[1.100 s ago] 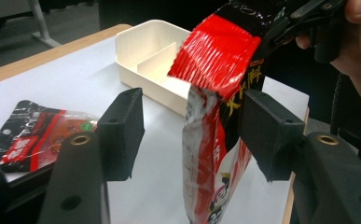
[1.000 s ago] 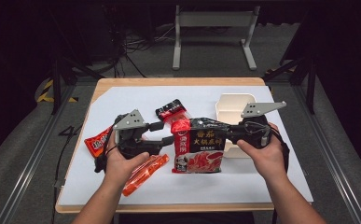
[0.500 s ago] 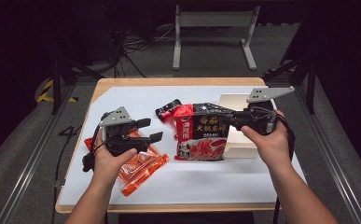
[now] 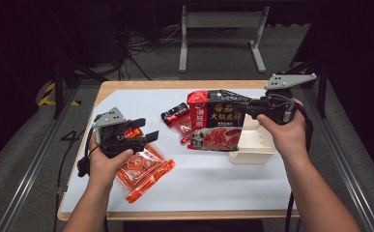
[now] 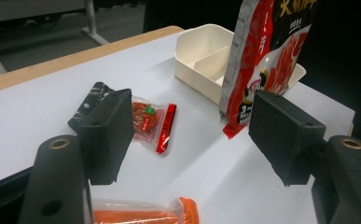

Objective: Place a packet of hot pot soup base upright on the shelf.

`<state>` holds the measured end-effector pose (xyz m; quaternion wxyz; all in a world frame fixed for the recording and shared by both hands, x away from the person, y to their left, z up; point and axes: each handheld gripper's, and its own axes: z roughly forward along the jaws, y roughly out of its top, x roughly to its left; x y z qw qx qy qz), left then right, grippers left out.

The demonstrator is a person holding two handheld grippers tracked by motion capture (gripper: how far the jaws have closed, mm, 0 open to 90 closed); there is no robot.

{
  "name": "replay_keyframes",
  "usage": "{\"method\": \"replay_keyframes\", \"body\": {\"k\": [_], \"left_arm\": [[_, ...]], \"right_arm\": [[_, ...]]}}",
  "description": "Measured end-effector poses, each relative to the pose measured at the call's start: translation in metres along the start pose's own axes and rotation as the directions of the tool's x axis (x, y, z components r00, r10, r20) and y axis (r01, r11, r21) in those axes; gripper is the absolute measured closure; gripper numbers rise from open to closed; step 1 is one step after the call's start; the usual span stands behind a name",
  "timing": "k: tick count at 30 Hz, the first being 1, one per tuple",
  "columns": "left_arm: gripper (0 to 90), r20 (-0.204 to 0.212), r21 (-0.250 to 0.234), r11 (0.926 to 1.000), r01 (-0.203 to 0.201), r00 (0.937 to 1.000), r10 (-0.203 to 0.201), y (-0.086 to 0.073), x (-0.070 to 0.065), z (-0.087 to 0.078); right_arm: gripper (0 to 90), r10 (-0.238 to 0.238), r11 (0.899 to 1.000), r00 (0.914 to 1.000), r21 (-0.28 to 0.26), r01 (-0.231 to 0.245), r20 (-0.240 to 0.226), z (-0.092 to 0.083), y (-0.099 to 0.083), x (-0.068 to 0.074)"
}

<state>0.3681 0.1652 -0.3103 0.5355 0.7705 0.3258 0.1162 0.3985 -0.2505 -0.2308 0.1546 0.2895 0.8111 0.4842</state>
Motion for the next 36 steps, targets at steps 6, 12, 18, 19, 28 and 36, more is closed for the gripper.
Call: {"method": "replay_keyframes", "body": {"k": [6,12,18,19,28,36], "left_arm": [[31.8,-0.022,-0.002,0.9999,0.013,0.9997,-0.013,-0.001,0.004,-0.003],[31.8,-0.028,-0.009,0.9997,0.024,0.9993,-0.024,-0.002,0.008,-0.007],[31.6,-0.035,-0.013,0.9994,0.033,0.9988,-0.034,-0.002,0.011,-0.009],[31.5,-0.035,-0.015,0.9994,0.033,0.9988,-0.033,-0.003,0.011,-0.01],[31.2,-0.043,-0.015,0.9992,0.036,0.9984,-0.037,-0.003,0.015,-0.011],[31.2,-0.043,-0.019,0.9985,0.052,0.9977,-0.053,-0.004,0.016,-0.012]], "right_arm": [[81.3,-0.017,1.0,0.9995,-0.011,0.017,0.026,-0.004,0.007,-0.011],[81.3,-0.028,0.999,0.9968,-0.02,0.03,0.075,-0.006,0.011,-0.023],[81.2,-0.007,0.999,0.994,-0.036,0.011,0.109,-0.008,0.013,-0.037],[81.2,0.0,0.999,0.9934,-0.045,0.005,0.115,-0.009,0.014,-0.041],[81.1,-0.017,0.997,0.9862,-0.066,0.028,0.164,-0.011,0.014,-0.06],[81.1,-0.028,0.996,0.9785,-0.076,0.044,0.204,-0.011,0.013,-0.074]]}}
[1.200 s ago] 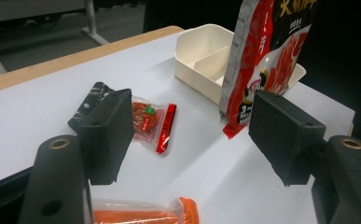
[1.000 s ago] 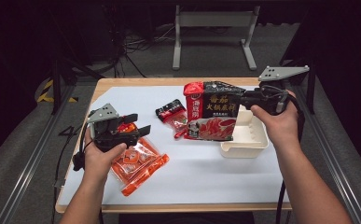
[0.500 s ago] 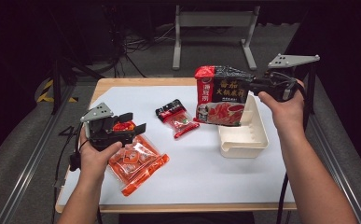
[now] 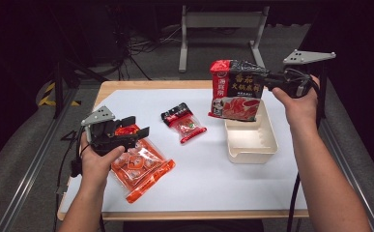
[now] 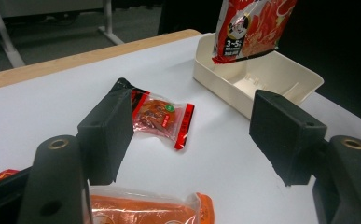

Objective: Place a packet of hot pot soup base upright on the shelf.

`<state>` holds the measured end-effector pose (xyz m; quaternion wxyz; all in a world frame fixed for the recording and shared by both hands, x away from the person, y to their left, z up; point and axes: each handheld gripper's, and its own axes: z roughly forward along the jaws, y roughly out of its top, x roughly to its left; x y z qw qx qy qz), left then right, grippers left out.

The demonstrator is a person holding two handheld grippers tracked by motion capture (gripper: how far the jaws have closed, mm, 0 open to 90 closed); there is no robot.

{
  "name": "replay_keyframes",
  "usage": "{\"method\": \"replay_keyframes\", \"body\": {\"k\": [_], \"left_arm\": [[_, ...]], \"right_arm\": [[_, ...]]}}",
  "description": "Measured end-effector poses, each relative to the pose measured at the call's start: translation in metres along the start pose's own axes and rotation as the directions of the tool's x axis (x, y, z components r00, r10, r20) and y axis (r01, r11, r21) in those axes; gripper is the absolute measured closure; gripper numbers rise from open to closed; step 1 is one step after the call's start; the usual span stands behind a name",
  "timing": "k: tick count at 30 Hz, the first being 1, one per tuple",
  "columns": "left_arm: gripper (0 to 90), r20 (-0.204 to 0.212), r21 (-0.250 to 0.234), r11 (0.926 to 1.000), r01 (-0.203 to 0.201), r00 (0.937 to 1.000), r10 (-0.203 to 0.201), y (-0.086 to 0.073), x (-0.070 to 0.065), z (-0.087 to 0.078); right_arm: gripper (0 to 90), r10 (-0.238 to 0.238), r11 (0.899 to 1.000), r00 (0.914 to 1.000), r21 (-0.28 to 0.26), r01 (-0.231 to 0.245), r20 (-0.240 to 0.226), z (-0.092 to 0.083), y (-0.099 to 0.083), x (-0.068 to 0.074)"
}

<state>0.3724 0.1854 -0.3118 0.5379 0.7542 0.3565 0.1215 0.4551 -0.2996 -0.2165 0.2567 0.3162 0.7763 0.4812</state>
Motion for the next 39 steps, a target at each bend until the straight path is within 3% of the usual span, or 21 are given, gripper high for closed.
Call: {"method": "replay_keyframes", "body": {"k": [22,39], "left_arm": [[31.0,-0.023,-0.004,0.9998,0.021,0.9995,-0.021,-0.004,0.006,-0.007],[30.7,-0.019,0.01,0.9997,0.021,0.9996,-0.021,-0.005,0.006,-0.002]], "right_arm": [[81.1,-0.004,1.0,0.9969,0.007,0.004,0.078,0.01,-0.006,-0.033],[81.0,-0.014,1.0,0.9932,-0.015,0.016,0.116,0.016,-0.024,-0.052]]}}
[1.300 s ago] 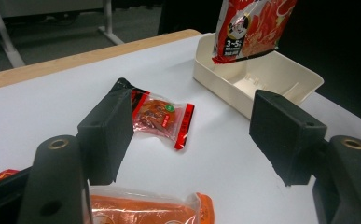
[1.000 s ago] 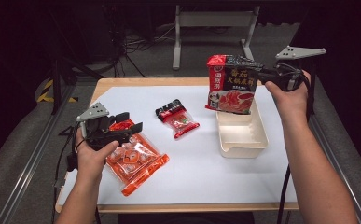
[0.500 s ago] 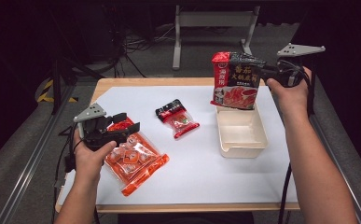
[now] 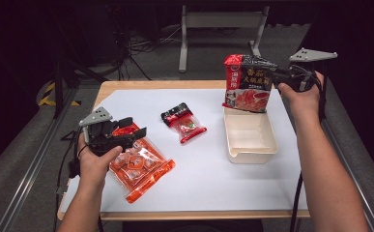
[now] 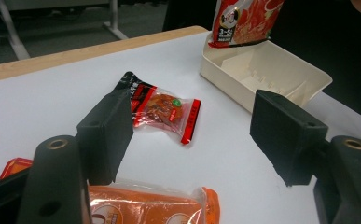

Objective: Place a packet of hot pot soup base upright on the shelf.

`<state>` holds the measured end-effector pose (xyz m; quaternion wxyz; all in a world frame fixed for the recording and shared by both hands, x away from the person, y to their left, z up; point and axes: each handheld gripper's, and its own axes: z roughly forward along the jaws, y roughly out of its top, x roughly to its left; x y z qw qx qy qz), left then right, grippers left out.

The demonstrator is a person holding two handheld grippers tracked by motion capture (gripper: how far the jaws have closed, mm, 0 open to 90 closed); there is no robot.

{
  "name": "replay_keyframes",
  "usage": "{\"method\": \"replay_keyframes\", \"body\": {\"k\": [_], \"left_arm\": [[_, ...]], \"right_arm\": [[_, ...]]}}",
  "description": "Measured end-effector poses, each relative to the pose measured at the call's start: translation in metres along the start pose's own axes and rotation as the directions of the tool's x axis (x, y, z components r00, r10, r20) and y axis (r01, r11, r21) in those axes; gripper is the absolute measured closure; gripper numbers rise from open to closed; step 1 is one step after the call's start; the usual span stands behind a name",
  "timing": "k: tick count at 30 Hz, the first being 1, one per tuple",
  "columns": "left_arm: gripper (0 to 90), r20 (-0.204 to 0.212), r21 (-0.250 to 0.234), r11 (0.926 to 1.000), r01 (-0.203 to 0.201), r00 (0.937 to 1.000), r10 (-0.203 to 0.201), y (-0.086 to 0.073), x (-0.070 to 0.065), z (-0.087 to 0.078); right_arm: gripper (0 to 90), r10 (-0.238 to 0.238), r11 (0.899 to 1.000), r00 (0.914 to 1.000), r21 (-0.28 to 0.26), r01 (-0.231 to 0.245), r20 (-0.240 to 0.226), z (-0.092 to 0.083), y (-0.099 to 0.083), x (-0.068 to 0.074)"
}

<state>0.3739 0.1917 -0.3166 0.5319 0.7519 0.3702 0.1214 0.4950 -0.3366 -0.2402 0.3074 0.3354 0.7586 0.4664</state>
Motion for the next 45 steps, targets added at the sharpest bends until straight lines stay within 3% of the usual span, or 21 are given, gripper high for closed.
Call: {"method": "replay_keyframes", "body": {"k": [9,20,25,36,45], "left_arm": [[30.6,0.001,0.01,0.9999,0.005,1.0,-0.005,-0.001,0.0,0.003],[30.5,0.001,0.01,0.9999,0.008,1.0,-0.008,-0.002,0.001,0.003],[30.4,0.002,0.019,0.9998,0.011,0.9999,-0.011,-0.003,0.002,0.005],[30.3,0.008,0.024,0.9995,0.021,0.9997,-0.021,-0.003,0.003,0.007],[30.3,0.007,0.02,0.9995,0.027,0.9996,-0.027,-0.004,0.004,0.006]], "right_arm": [[80.9,-0.009,1.0,0.9998,-0.015,0.008,-0.017,0.006,-0.011,-0.001],[80.4,-0.02,1.0,0.9998,0.022,0.02,0.004,0.018,-0.019,0.0],[80.1,-0.004,1.0,1.0,0.023,0.004,0.002,0.02,-0.023,0.0],[79.4,-0.026,0.998,0.9997,0.054,0.026,0.002,0.023,-0.028,0.003],[78.6,-0.01,0.998,0.9999,0.056,0.011,-0.003,0.027,-0.031,0.005]]}}
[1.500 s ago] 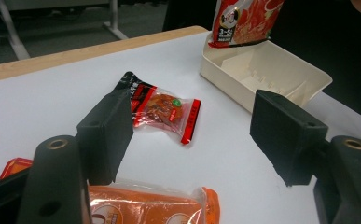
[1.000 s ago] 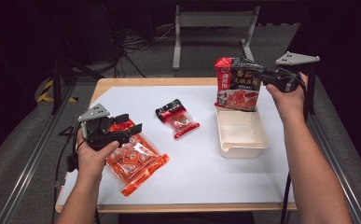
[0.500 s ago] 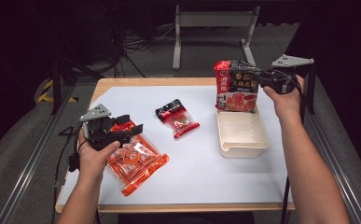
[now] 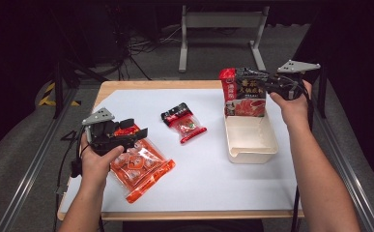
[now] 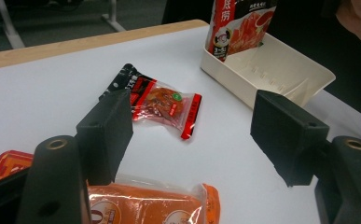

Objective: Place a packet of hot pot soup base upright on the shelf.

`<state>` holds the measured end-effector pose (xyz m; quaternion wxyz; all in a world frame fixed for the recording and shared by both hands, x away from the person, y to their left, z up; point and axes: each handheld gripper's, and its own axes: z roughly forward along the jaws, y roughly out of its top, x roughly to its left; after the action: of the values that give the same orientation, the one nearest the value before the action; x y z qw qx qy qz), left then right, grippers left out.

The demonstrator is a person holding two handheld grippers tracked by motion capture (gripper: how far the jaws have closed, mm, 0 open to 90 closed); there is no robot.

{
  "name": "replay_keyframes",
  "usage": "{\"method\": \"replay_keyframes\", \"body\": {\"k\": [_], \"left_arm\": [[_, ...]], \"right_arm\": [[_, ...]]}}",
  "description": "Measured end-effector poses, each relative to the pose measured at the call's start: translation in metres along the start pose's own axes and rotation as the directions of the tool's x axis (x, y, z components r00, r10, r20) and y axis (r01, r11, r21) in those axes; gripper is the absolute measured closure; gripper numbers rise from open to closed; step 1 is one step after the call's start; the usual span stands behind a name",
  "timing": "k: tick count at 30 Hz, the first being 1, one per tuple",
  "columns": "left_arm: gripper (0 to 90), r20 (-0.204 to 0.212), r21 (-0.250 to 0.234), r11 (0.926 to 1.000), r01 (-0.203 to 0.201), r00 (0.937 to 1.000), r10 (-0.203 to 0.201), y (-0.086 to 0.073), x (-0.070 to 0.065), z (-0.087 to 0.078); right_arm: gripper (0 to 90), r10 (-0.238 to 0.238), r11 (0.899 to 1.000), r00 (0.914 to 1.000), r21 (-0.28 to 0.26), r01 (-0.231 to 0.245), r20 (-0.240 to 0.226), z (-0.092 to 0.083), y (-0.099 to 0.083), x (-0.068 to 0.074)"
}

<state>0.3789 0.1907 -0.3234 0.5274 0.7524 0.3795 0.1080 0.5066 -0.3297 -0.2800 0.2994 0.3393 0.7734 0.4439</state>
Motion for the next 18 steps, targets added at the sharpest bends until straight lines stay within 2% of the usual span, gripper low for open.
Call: {"method": "replay_keyframes", "body": {"k": [9,10,12,14,18], "left_arm": [[30.3,-0.001,-0.003,1.0,-0.005,1.0,0.005,0.0,0.001,-0.001],[30.3,-0.001,-0.003,1.0,-0.005,1.0,0.005,0.0,0.001,-0.001],[30.2,-0.001,-0.002,1.0,-0.005,1.0,0.005,0.0,0.001,-0.001],[30.2,-0.004,-0.003,1.0,-0.003,1.0,0.003,0.0,0.001,-0.001],[30.2,-0.002,0.004,1.0,0.001,1.0,-0.001,0.0,0.001,0.001]], "right_arm": [[78.0,0.027,1.0,0.9996,0.003,-0.027,-0.006,0.004,-0.005,0.001],[78.1,0.031,0.998,0.9995,0.057,-0.03,-0.001,0.008,-0.009,0.002],[78.1,0.033,0.997,0.9995,0.07,-0.033,-0.001,0.011,-0.013,0.001],[77.9,0.08,0.996,0.9968,0.035,-0.08,-0.008,0.009,-0.021,-0.003],[77.6,0.093,0.995,0.9956,0.038,-0.093,-0.01,0.007,-0.025,-0.005]]}}
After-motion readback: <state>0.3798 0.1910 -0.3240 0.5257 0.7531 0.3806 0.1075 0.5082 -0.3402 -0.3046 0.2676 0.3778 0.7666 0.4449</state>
